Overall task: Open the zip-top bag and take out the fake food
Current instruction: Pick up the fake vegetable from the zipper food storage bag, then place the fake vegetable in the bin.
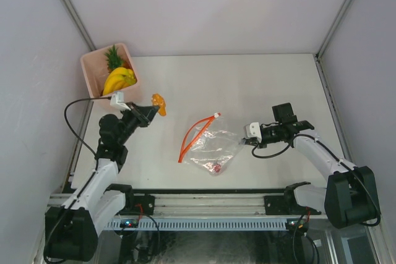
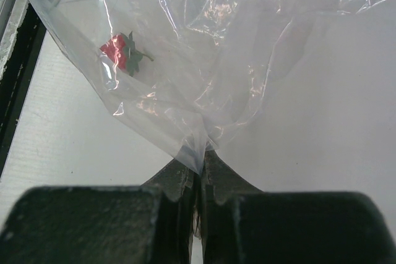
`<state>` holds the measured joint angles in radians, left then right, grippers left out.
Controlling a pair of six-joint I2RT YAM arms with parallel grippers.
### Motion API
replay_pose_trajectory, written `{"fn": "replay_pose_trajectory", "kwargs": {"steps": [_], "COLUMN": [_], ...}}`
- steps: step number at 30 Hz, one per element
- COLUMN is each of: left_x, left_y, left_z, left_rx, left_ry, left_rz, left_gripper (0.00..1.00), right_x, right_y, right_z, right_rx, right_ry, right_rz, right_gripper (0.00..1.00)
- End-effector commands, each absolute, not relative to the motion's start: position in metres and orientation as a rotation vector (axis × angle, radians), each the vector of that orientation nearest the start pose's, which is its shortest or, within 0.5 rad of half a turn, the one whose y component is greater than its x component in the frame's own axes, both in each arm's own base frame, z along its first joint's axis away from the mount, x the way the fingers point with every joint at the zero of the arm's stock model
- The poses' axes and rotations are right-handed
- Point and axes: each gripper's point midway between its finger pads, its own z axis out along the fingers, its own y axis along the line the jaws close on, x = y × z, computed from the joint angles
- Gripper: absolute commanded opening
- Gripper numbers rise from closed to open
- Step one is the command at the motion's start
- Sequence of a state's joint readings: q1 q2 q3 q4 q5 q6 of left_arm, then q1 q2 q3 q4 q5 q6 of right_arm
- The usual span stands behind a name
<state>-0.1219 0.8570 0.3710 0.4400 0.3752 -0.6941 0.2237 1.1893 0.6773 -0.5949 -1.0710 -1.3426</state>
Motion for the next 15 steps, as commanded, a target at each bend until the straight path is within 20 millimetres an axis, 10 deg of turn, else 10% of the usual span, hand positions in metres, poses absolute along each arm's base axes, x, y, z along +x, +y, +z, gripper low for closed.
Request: {"fn": "replay_pose_trajectory", "kwargs": {"steps": [1, 15], "left_x": [0.326, 0.379], "left_y": [-0.104, -0.02], "left_z": [0.268, 0.297], "left_rx": [-0.196, -0.478], "left_ry": [1.55, 1.465], "left_rz": [-0.924, -0.743], "left_gripper": [0.0, 0.0], "right_x": [0.217, 0.217], "right_y": [0.189, 0.19], "right_z": [0.134, 0.136], "right_rx": [-1.664, -1.666], "right_ry": [1.209, 1.203], "right_rz": [0.748, 0.74], "right_gripper": [0.0, 0.0]}}
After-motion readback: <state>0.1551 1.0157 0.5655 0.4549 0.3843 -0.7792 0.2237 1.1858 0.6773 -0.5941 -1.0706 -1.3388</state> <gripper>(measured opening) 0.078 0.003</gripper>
